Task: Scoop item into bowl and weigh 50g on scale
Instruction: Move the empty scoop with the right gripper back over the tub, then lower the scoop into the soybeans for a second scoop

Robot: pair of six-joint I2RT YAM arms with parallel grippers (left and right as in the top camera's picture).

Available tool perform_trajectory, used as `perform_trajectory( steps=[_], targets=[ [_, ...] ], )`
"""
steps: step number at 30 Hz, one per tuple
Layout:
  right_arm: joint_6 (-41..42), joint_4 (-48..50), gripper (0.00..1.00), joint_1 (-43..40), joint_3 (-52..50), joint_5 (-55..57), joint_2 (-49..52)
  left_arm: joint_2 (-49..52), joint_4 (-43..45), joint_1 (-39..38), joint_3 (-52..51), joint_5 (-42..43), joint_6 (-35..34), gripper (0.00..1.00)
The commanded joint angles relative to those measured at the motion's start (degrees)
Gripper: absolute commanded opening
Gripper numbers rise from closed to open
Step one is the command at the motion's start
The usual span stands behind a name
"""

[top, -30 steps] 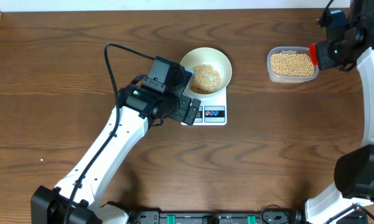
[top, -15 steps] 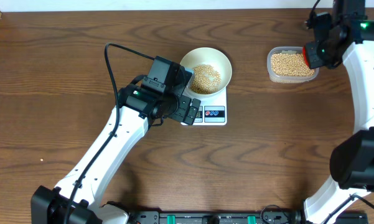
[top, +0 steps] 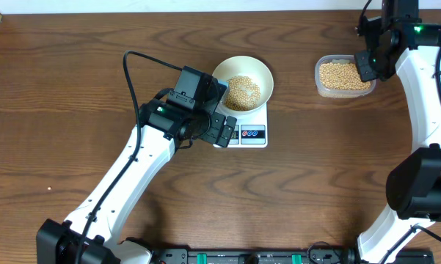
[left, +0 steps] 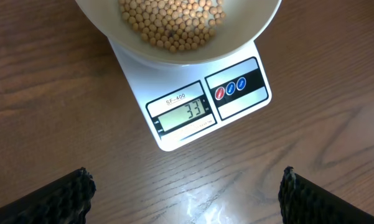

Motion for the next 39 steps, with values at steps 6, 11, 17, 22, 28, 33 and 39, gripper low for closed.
perform_trajectory(
  steps=[6,11,17,22,28,33,39],
  targets=[
    [1.49,0.31,0.01,0.52,-0.22,1.92,3.19,0.55,-0.02,0.09,-0.57,-0.74,0.09,0.96],
    [1.49,0.59,0.01,0.87,-0.22,1.95,3.28,0.55,-0.02,0.09,-0.57,-0.74,0.09,0.96],
    [2.1,0.59,0.01,1.25,-0.26,1.97,3.89,0.55,0.0,0.09,-0.57,-0.74,0.09,0.96],
    [3.17,0.79,0.01,1.25,-0.26,1.73,4.72,0.55,-0.02,0.09,-0.57,-0.74,0.09,0.96],
    [4.22,0.76,0.01,1.25,-0.31,1.49,5.07,0.55,-0.02,0.09,-0.57,-0.74,0.09,0.96],
    [4.72,0.72,0.01,1.25,-0.31,1.03,5.07,0.55,-0.02,0.09,-0.57,-0.74,0.09,0.96],
    [5.55,0.72,0.01,1.25,-0.31,-0.9,5.14,0.55,0.0,0.09,-0.57,-0.74,0.09,0.96]
  ],
)
